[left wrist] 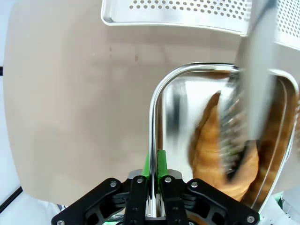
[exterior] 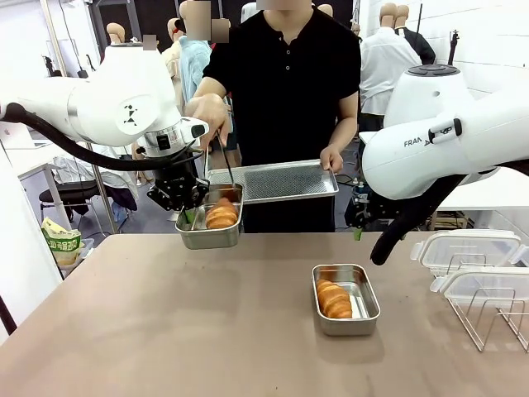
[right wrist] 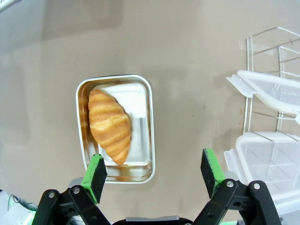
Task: Place the bread in airtight containers.
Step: Once an object is inside an Airtight Container , place the container in the center of the table.
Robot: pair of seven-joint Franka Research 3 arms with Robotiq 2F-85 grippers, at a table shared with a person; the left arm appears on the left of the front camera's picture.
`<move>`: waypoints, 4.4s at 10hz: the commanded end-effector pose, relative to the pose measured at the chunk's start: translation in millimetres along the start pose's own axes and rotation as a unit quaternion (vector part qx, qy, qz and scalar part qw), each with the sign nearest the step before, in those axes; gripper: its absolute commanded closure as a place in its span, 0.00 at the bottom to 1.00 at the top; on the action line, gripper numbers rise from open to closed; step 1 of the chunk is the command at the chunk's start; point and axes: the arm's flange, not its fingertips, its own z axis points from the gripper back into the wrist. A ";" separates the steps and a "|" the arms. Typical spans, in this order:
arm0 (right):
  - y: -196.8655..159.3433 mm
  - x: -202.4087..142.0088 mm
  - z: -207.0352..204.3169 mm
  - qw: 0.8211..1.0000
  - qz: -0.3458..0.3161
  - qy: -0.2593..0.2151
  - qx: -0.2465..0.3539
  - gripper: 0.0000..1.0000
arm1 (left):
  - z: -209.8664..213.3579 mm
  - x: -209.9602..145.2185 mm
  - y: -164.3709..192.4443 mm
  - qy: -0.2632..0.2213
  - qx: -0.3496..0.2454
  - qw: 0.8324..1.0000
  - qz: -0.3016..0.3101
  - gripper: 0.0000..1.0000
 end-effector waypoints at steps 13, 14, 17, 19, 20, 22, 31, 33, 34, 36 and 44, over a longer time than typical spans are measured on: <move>-0.4 -1.9 -2.4 1.000 0.000 0.003 0.000 0.00 | 3.6 0.6 0.7 -0.003 -0.001 1.000 0.001 1.00; -0.4 -1.9 -2.4 1.000 0.000 0.003 0.000 0.00 | 3.6 0.6 0.7 -0.003 -0.001 1.000 0.001 1.00; -0.4 -1.9 -2.4 1.000 0.000 0.003 0.000 0.00 | 3.6 0.6 0.7 -0.003 -0.001 1.000 0.001 1.00; -0.4 -1.9 -2.4 1.000 0.000 0.003 0.000 0.00 | -8.1 -6.8 -1.8 0.001 0.028 0.999 0.014 1.00; -0.4 -1.9 -2.4 1.000 0.000 0.003 0.000 0.00 | -22.9 -10.7 -3.5 0.010 0.037 0.999 0.022 1.00; -0.4 -1.9 -2.4 1.000 0.000 0.003 0.000 0.00 | -58.9 -16.6 -2.6 0.006 0.069 0.997 0.041 1.00; -0.4 -1.9 -2.4 1.000 0.000 0.003 0.000 0.00 | -177.3 -34.8 17.4 0.040 0.009 0.999 0.001 1.00; -0.4 -1.9 -2.4 1.000 0.000 0.003 0.000 0.00 | -182.3 -32.6 17.3 0.045 0.003 0.999 0.001 1.00; -0.4 -1.9 -2.4 1.000 0.000 0.003 0.000 0.00 | -186.3 -32.3 19.8 0.049 0.001 0.999 0.009 1.00; -0.4 -1.9 -2.4 1.000 0.000 0.003 0.000 0.00 | -186.8 -32.2 22.6 0.048 -0.005 0.998 0.026 0.85; -0.4 -1.9 -2.4 1.000 0.000 0.003 0.000 0.00 | -181.2 -32.8 24.9 0.068 0.020 0.997 0.041 0.00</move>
